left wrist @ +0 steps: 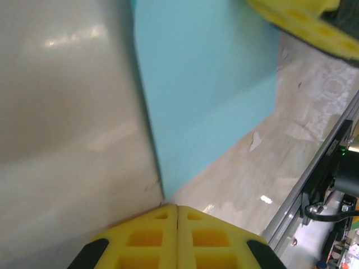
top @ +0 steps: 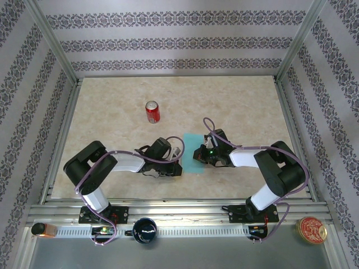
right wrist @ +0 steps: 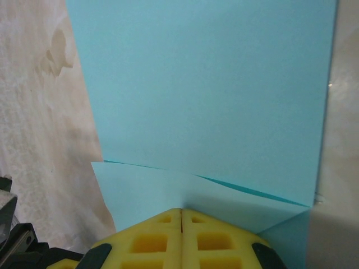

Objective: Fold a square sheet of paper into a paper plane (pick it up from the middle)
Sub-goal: Fold the triangle a second time at the center of the table.

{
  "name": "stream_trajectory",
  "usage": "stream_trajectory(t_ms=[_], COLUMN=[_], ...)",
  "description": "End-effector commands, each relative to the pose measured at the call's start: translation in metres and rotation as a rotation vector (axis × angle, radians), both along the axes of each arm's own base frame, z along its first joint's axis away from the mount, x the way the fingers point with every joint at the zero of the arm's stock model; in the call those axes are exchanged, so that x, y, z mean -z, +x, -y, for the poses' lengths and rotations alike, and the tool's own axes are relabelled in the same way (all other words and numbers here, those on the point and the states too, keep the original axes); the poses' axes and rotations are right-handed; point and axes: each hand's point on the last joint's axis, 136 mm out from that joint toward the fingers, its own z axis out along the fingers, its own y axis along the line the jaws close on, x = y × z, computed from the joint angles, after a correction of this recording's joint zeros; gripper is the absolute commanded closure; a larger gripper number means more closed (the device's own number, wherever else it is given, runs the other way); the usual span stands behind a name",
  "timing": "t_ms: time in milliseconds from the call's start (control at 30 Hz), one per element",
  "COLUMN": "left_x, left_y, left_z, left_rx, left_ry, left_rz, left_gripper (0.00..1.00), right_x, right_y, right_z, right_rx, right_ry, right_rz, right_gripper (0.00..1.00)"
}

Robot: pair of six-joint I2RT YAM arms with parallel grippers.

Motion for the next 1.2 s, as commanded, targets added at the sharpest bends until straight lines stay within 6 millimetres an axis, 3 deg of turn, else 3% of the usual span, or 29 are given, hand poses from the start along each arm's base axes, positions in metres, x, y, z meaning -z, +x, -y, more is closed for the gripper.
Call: stream_trajectory(t_ms=[0,200,367,533,700,867,1033,1167], left_x=[-0.007,-0.045,-0.052,-0.034,-0.004,0.018,0.026,0.026], left_y=[-0.01,0.02,0.047,0.06,0.052,0.041,0.036,0.037], left_z=[-0.004,0.007,0.023,0.032,0.029,0.017,0.012,0.013], left_rx=[0.031,-0.037,-0.06,-0.043,-0.006,-0.019,-0.03,-0.045], left_ry=[0.009,-0.072,-0.096,-0.043,0.009,0.054,0.059,0.046], left_rz=[0.002,0.131,0.145,0.129,0.073,0.036,0.022,0.021], left_gripper=[0.93,0.92,0.93,0.95,0.98,1.0,1.0,1.0], right_x=[0.034,0.028,0.02,0.018,0.012,-0.009,-0.024,-0.013], right_y=[-0.014,-0.012,-0.01,-0.009,-0.006,-0.001,-0.007,-0.013], right_z=[0.028,0.023,0.017,0.016,0.013,0.006,-0.008,-0.015], right_rx=[0.061,0.048,0.034,0.034,0.029,0.014,-0.017,-0.042], right_ry=[-0.125,-0.099,-0.075,-0.07,-0.048,-0.002,0.045,0.019], right_rz=[-0.089,-0.076,-0.066,-0.063,-0.056,-0.01,0.029,-0.022], right_gripper=[1.0,0.99,0.99,0.98,0.97,0.96,0.95,0.96])
